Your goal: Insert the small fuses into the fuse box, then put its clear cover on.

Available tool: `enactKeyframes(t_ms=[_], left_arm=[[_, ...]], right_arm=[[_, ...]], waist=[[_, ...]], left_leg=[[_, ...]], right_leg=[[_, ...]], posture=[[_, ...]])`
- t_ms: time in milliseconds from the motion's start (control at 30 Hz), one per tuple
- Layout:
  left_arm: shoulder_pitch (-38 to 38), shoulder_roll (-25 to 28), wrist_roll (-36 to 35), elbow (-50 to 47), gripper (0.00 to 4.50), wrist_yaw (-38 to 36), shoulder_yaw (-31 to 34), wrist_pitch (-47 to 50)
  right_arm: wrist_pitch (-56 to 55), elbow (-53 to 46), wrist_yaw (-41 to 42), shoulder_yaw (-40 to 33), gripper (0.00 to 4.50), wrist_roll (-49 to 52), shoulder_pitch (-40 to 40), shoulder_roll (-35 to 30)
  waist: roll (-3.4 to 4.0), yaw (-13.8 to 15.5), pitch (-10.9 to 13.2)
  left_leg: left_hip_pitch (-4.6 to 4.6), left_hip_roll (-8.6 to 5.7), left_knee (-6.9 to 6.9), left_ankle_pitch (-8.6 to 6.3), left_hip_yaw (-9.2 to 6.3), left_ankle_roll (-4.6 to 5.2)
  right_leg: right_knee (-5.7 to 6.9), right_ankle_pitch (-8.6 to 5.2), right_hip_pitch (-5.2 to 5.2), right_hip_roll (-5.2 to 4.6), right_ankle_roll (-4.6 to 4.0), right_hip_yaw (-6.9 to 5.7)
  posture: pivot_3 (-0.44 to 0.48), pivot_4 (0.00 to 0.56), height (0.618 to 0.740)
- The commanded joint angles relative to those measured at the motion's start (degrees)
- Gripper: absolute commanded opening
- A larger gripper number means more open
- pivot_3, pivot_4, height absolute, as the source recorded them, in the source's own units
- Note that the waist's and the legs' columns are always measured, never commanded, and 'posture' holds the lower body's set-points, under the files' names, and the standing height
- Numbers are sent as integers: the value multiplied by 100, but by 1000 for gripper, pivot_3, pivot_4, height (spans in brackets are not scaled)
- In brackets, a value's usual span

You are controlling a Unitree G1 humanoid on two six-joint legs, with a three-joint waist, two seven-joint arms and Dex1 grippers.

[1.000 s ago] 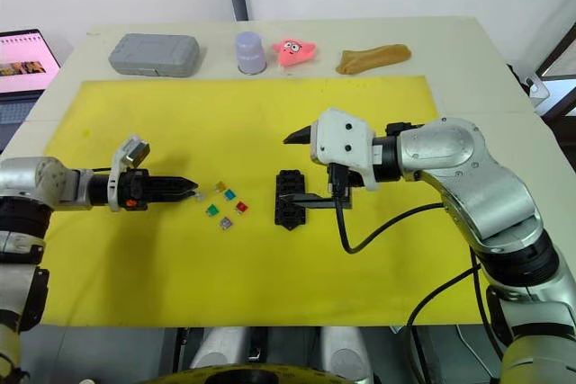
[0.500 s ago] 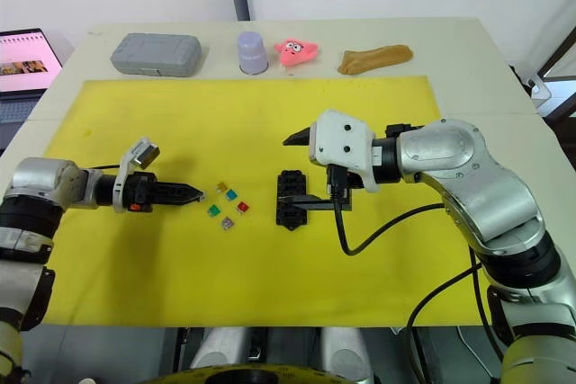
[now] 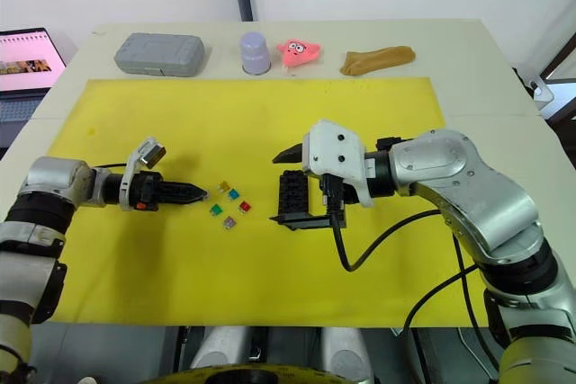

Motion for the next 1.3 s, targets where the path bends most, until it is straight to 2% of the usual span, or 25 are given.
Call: enactKeyframes(t_ms=[33,67,167,200,600,700,733,1300], left_arm=[[-21,-170,148,77,2681,51,-136,-55],[-24,-185,168,97,2681,61,-118,-70],[-33,-225,219,165,1890,107,-66,-107],[-33,-235,238,186,1380,112,-58,-121],[-17,-282,360,330,1380,150,15,-223],[-41,-302,417,465,503,209,76,-295],[-52,-306,438,514,89,208,82,-321],[45,-172,496,654,25,243,163,-520]], right_arm=[[-199,128,-31,98,4500,-172,-166,113],[-239,181,-25,138,4500,-229,-175,128],[-358,350,-55,292,4500,-419,-245,207],[-389,422,-83,346,4500,-496,-278,251],[-588,614,-29,487,4500,-816,-253,354],[-592,595,-35,479,4500,-818,-223,355],[-592,592,-38,476,4500,-818,-215,357],[-541,480,-108,420,4500,-784,-103,365]], waist=[[1,4,-1],[1,6,-1],[1,11,-1],[1,3,-1],[1,-4,-2],[1,-2,-2],[2,-2,-2],[10,-24,-8]], left_leg=[[0,-1,0,0,-1,0],[0,-2,1,0,-2,0],[0,-4,2,0,-6,0],[0,-5,2,0,-6,0],[0,-6,2,1,-12,-1],[0,-6,2,1,-12,-1],[1,-7,2,1,-12,-1],[11,-6,2,4,-17,-4]], right_leg=[[0,0,0,0,0,0],[0,0,0,-1,0,-1],[0,0,3,-2,0,-2],[0,0,3,-2,0,-3],[0,0,3,-3,0,-6],[0,0,4,-3,0,-7],[0,0,4,-3,0,-7],[8,0,10,2,0,-8]], posture=[[0,150,740],[0,150,740],[0,150,740],[0,150,740],[0,150,740],[0,150,740],[0,150,740],[0,150,740]])
